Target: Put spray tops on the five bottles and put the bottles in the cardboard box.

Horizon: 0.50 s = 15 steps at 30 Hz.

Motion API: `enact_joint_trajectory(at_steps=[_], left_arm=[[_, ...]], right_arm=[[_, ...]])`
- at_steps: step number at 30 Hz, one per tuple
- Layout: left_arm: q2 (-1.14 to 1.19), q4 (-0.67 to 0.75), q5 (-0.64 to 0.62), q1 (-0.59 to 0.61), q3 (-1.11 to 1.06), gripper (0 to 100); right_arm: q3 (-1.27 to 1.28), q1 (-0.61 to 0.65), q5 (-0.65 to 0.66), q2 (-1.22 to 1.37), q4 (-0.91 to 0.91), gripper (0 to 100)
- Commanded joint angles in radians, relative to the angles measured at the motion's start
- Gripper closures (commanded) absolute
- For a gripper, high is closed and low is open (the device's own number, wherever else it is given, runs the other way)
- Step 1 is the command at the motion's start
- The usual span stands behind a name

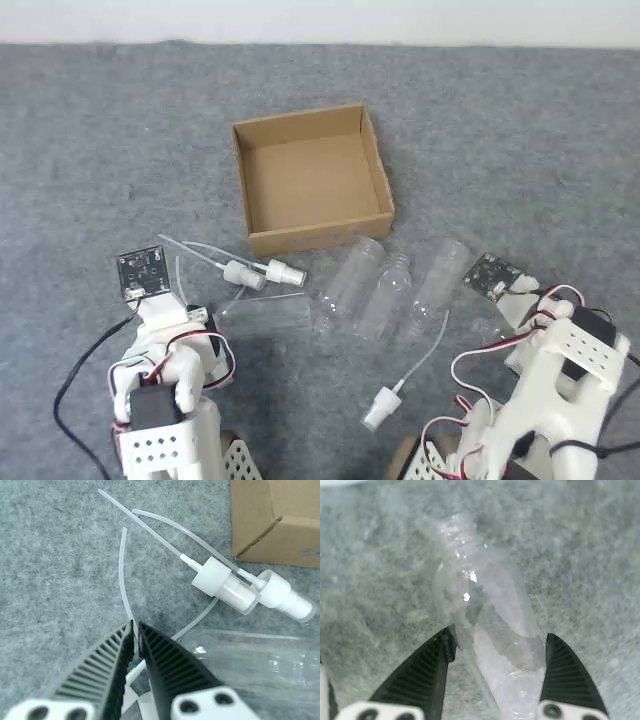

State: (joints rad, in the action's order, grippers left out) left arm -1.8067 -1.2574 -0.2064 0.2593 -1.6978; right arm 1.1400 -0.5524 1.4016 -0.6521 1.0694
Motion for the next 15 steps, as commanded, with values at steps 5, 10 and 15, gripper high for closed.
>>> enact_joint_trajectory(at_steps=[5, 10, 15], left_arm=[[-0.018, -0.005, 0.006, 0.002, 0.013, 99], [-0.018, -0.005, 0.006, 0.002, 0.013, 99], [-0.018, -0.005, 0.006, 0.002, 0.013, 99]], right_arm=[[-0.014, -0.008, -0.226, -0.03, -0.016, 81.4], [-0.014, 0.005, -0.27, -0.024, -0.015, 81.1], [-0.028, 0.047, -0.269, -0.031, 0.076, 74.0]])
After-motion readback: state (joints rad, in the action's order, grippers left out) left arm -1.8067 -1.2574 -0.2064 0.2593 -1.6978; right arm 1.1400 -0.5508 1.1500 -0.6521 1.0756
